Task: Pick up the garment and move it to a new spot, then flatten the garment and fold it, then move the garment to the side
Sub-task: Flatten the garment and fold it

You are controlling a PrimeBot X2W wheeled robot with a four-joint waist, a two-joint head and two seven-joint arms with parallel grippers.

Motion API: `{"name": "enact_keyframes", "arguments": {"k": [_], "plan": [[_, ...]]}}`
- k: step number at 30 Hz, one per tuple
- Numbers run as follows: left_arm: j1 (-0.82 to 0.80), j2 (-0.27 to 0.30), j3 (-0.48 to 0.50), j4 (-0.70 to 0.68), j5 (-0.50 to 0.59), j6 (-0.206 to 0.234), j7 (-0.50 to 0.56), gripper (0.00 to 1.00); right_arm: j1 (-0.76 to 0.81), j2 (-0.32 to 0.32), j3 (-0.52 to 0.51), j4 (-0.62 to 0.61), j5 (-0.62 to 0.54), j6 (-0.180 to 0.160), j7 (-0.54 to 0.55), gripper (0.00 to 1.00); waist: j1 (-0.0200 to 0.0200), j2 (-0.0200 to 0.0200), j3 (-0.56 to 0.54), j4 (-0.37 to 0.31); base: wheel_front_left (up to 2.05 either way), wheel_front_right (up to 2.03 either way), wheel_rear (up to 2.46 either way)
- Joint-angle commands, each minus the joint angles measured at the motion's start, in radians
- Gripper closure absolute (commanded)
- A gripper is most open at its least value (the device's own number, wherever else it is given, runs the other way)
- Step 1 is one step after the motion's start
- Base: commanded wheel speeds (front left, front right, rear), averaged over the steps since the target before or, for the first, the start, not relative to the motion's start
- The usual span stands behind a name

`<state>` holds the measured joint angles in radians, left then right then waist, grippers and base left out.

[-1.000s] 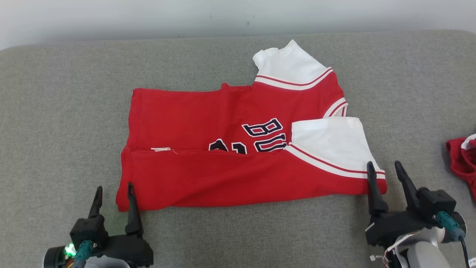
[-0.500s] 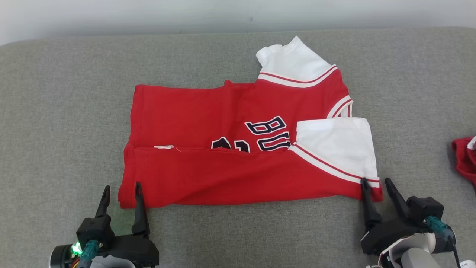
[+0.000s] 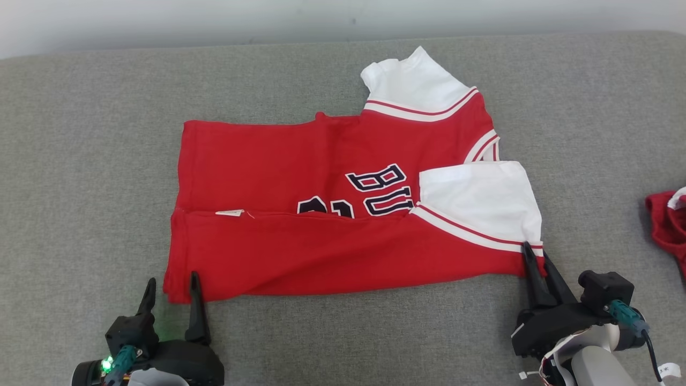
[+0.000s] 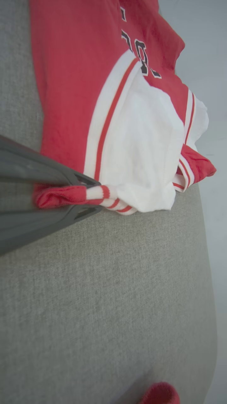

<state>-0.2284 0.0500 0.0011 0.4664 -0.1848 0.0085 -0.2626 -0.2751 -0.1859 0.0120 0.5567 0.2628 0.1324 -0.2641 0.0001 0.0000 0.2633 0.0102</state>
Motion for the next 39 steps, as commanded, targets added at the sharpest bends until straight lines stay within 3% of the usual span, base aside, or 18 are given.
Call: {"name": "enact_keyframes", "arguments": {"k": [1,4,5,6,7,15,26,38,39], "plan": [[-0.011,0.001,0.004,0.008,-0.010,-0.002,-0.003,0.00,0.007,0.001,0.003,-0.007,0.007,-0.003,0.001,1.00,-0.0001,0.0000,0.001,-0.003,0.00,0.00,0.00],[-0.026,0.001,0.008,0.052,-0.032,-0.009,-0.003,0.00,0.007,0.007,0.014,-0.022,0.009,-0.003,0.001,1.00,-0.0001,0.0000,0.003,-0.010,0.00,0.00,0.00],[-0.031,0.001,0.008,0.068,-0.037,-0.011,-0.003,0.07,0.007,0.008,0.016,-0.028,0.010,-0.003,0.001,1.00,-0.0001,0.0000,0.004,-0.012,0.00,0.00,0.00],[-0.038,0.001,0.007,0.082,-0.039,-0.019,-0.003,0.59,0.007,0.008,0.017,-0.031,0.012,-0.003,0.001,1.00,-0.0001,0.0000,0.004,-0.014,0.00,0.00,0.00],[-0.044,0.001,0.005,0.092,-0.046,-0.023,-0.003,1.00,0.007,0.005,0.020,-0.033,0.016,-0.003,0.001,1.00,-0.0001,0.0000,0.003,-0.016,0.00,0.00,0.00],[-0.017,0.002,0.029,0.096,-0.076,-0.042,-0.003,1.00,0.028,0.008,0.012,-0.020,0.028,-0.003,0.001,1.00,-0.0001,0.0000,-0.054,-0.024,0.00,0.00,0.00],[0.178,0.004,0.109,0.069,-0.024,-0.056,-0.003,1.00,0.153,0.003,0.038,0.013,0.059,-0.003,0.000,1.00,-0.0001,0.0000,-0.235,-0.037,0.00,0.00,0.00],[0.291,0.003,0.060,0.083,-0.055,-0.048,-0.003,1.00,0.265,0.002,0.071,0.005,0.093,-0.003,0.000,1.00,-0.0001,0.0000,-0.268,-0.030,0.00,0.00,0.00],[0.289,0.003,0.054,0.085,-0.058,-0.046,-0.003,1.00,0.262,0.005,0.074,0.009,0.091,-0.003,0.000,0.96,-0.0001,0.0000,-0.265,-0.028,0.00,0.00,0.00]]}}
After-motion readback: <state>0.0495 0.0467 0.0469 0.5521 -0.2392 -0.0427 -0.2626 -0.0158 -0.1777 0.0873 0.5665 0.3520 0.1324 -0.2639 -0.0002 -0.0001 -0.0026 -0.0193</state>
